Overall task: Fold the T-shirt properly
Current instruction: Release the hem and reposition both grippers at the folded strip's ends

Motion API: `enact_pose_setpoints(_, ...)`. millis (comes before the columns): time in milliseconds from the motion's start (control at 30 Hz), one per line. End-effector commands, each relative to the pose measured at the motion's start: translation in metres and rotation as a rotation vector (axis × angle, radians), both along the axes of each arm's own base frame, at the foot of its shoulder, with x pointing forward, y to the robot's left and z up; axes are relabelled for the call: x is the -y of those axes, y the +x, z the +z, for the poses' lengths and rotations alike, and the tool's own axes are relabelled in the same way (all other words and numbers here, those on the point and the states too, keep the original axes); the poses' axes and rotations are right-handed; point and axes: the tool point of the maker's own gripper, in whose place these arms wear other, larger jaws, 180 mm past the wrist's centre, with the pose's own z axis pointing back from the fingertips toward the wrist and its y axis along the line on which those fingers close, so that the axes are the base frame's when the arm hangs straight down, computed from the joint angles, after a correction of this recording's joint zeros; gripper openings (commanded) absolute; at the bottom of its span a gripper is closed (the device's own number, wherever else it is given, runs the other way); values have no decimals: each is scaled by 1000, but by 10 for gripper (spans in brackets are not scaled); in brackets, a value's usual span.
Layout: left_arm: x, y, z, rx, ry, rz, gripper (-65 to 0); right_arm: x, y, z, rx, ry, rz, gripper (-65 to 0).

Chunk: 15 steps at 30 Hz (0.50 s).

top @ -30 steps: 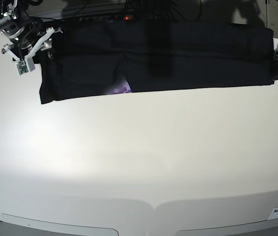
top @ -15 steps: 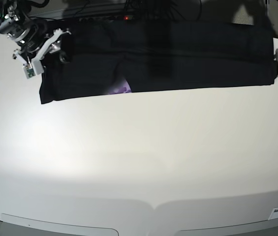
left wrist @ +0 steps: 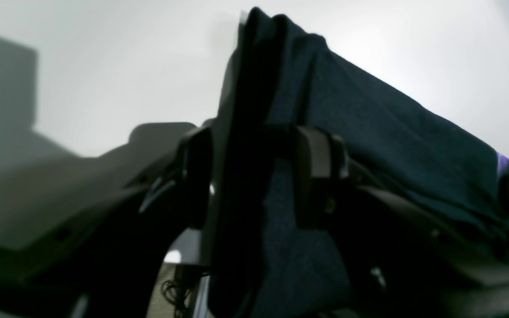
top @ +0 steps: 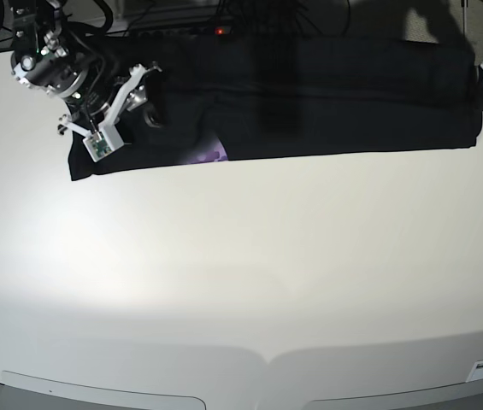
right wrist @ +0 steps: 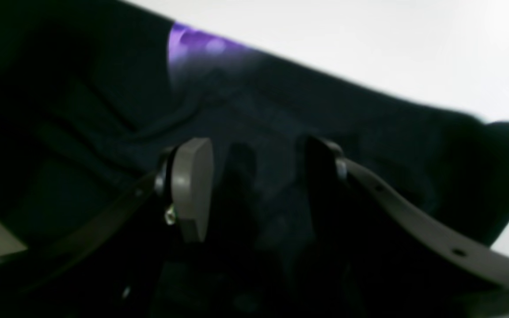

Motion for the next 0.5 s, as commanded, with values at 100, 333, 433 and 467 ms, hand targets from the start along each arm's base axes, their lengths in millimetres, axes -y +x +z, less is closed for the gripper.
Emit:
enact_pose_setpoints(100,6,4,4,40,-22,18,-365,0,10,12,42,5,9,-316)
enact_pose_setpoints(333,28,9,-8,54,-55,40,-365,1,9,10,31,-7,10,-316)
enact_pose_setpoints(433,32,8,-11,55,-68,48,-409,4,9,9,30,-27,11,-316)
enact_pose_setpoints(467,32,8,-10,57,-68,49,-445,4,9,9,30,-29,11,-316)
